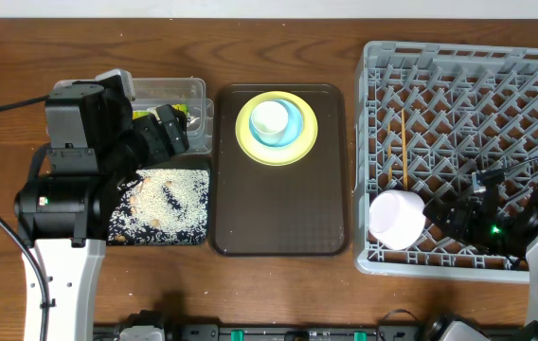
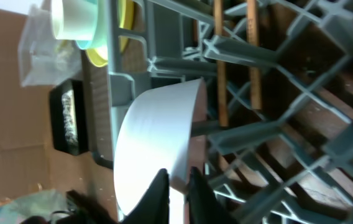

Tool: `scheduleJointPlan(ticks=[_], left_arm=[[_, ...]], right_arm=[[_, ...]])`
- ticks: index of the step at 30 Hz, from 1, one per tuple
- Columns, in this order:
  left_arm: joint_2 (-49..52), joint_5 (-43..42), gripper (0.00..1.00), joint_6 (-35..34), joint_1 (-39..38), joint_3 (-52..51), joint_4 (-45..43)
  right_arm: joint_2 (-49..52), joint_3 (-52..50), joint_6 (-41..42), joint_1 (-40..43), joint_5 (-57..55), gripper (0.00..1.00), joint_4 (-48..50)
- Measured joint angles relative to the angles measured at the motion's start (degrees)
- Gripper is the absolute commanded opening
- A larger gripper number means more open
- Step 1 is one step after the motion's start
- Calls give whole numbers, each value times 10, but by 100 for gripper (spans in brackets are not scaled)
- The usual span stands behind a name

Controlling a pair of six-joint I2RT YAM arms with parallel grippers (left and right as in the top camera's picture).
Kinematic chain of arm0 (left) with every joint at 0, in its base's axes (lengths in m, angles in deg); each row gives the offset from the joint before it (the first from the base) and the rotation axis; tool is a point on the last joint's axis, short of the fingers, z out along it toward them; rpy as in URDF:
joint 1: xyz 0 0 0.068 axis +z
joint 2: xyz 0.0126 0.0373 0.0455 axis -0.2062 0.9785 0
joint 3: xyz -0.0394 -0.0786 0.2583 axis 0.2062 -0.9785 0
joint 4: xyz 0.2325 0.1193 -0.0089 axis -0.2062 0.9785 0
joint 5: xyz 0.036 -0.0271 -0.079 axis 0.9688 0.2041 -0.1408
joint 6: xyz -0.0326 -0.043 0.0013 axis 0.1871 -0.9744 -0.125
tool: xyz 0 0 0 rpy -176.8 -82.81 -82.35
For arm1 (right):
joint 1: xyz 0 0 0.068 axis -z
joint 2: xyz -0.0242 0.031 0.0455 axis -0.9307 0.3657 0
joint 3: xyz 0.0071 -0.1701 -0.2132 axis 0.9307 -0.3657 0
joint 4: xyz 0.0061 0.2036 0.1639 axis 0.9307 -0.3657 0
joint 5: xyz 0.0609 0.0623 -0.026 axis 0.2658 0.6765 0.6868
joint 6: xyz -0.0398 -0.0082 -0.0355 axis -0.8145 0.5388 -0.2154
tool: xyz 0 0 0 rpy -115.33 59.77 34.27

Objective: Sort waste into correct bins and load items into the dishwasher rack
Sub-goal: 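Lower the bowl upright into the rack's lower right area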

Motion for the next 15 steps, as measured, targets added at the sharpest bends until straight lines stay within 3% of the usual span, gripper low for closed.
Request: scheduleJointPlan(ticks=[8,15], left_arm=[[0,0,92,0,0,0,0],[0,0,92,0,0,0,0]], right_arm=[[0,1,43,0,-35,37,12],[2,76,98,0,-94,41,-27]])
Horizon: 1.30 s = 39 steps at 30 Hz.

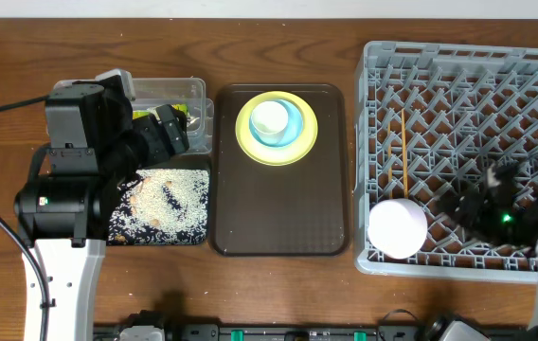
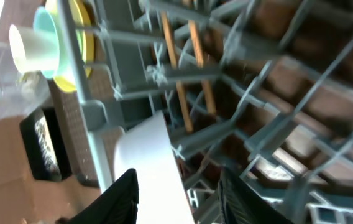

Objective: Sort waste into correct bins and load items into the dishwasher rack
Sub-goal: 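Lower the bowl upright into the rack's lower right area, then open the right gripper and raise it out of the rack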

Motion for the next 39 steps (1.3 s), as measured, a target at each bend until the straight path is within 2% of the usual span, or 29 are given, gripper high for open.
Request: scheduleJointPlan(ticks=[7,12,20,25,30,37,39], left_arm=[[0,0,92,0,0,0,0],[0,0,92,0,0,0,0],[0,0,92,0,0,0,0],[0,0,92,0,0,0,0],[0,0,92,0,0,0,0],[0,0,92,0,0,0,0],[0,0,92,0,0,0,0]], right_arm=[[0,154,29,-16,-55,45,-74],[0,217,50,-107,-132,49,-107],[6,225,119,-322,-265,55,-88],[38,225,164,-416,-339,57,-54],[82,225,189,-471,-374,51,-20],[161,225,199,-490,-387,48,12],[178,225,199,-489,-389,44,23]])
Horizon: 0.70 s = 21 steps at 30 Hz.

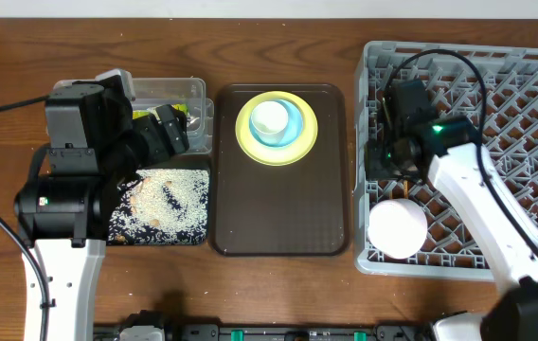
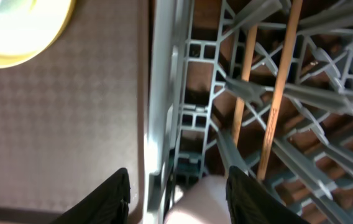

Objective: Sort waste into correct bins and load items into the dishwasher rack
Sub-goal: 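Open the right gripper and raise it out of the rack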

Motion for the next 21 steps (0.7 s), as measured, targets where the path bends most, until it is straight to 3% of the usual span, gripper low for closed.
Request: scheduleJointPlan(ticks=[5,10,21], left_arm=[[0,0,92,0,0,0,0],[0,0,92,0,0,0,0],[0,0,92,0,0,0,0]], right_arm=[[37,0,4,0,1,41,22],[55,0,6,-10,12,12,23],[57,0,25,-38,-2,10,7]])
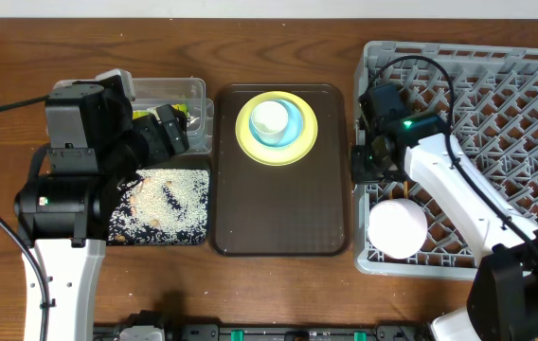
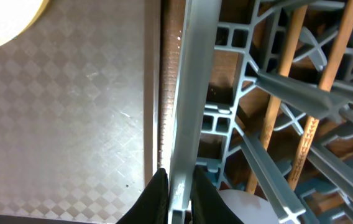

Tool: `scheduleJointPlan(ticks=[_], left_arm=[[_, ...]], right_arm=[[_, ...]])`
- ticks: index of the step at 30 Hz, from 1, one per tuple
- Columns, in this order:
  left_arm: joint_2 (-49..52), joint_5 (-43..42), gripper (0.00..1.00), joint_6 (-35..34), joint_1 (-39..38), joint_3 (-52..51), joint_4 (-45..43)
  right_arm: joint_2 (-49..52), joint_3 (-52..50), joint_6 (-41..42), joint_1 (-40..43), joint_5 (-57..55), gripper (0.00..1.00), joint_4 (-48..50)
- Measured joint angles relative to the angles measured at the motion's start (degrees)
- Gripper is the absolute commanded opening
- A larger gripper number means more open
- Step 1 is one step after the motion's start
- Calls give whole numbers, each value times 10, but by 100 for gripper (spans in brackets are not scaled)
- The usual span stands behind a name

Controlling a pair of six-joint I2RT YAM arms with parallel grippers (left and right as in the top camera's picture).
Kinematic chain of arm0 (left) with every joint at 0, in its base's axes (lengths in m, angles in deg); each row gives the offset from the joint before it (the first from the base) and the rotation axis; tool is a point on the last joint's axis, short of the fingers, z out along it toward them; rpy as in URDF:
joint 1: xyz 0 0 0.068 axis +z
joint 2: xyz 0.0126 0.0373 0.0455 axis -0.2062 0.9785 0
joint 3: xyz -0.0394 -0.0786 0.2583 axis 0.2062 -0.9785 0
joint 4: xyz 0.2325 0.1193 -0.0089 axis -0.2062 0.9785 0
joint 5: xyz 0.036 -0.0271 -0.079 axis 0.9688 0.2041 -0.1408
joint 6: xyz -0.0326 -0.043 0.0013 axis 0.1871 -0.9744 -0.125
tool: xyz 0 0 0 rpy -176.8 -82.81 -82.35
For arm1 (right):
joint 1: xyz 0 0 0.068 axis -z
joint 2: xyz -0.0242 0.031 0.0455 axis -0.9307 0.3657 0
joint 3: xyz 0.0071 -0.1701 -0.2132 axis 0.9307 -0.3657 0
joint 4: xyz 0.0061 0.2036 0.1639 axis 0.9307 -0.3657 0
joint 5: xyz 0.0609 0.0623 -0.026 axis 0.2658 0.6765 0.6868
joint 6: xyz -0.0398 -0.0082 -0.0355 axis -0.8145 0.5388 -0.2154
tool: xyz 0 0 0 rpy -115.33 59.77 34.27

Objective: Sort waste into correct bins and load items into the dishwasher rack
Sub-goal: 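Open the right gripper and raise it out of the rack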

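Observation:
My right gripper (image 1: pixel 362 163) is at the left wall of the grey dishwasher rack (image 1: pixel 496 85). Its fingers (image 2: pixel 155 190) are shut on that wall (image 2: pixel 192 93), one on each side. A white cup (image 1: pixel 397 227) lies in the rack's front left corner, just under the gripper (image 2: pixel 175 186). Wooden chopsticks (image 2: pixel 325 87) lie in the rack. A yellow plate (image 1: pixel 302 142) on the brown tray (image 1: pixel 278 208) carries a blue bowl and a white cup (image 1: pixel 271 118). My left gripper (image 1: pixel 167 128) hovers over the bins; its jaw state is unclear.
A black bin (image 1: pixel 117 229) holding rice sits left of the tray. Behind it stands a clear bin (image 1: pixel 170 93) with scraps. The left arm's body covers part of both bins. The rack fills the table's right side.
My right gripper stood open astride the rack's left wall. Now it is shut on that wall and sits slightly further left. The left arm has not moved.
My right gripper first held the white cup at the rack's front left corner. Then it was open and back to the right, the cup left in the corner. Later it was open at the rack's left wall, and now it grips that wall.

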Motion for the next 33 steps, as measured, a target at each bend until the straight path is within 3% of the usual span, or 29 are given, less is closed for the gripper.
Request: scheduleJointPlan(ticks=[3,6,33], left_arm=[[0,0,92,0,0,0,0],[0,0,92,0,0,0,0],[0,0,92,0,0,0,0]], right_arm=[[0,0,11,-6,-11,10,-4],[0,0,22,-16,-22,1,-7],[0,3,83,-39,-9,1,-32]])
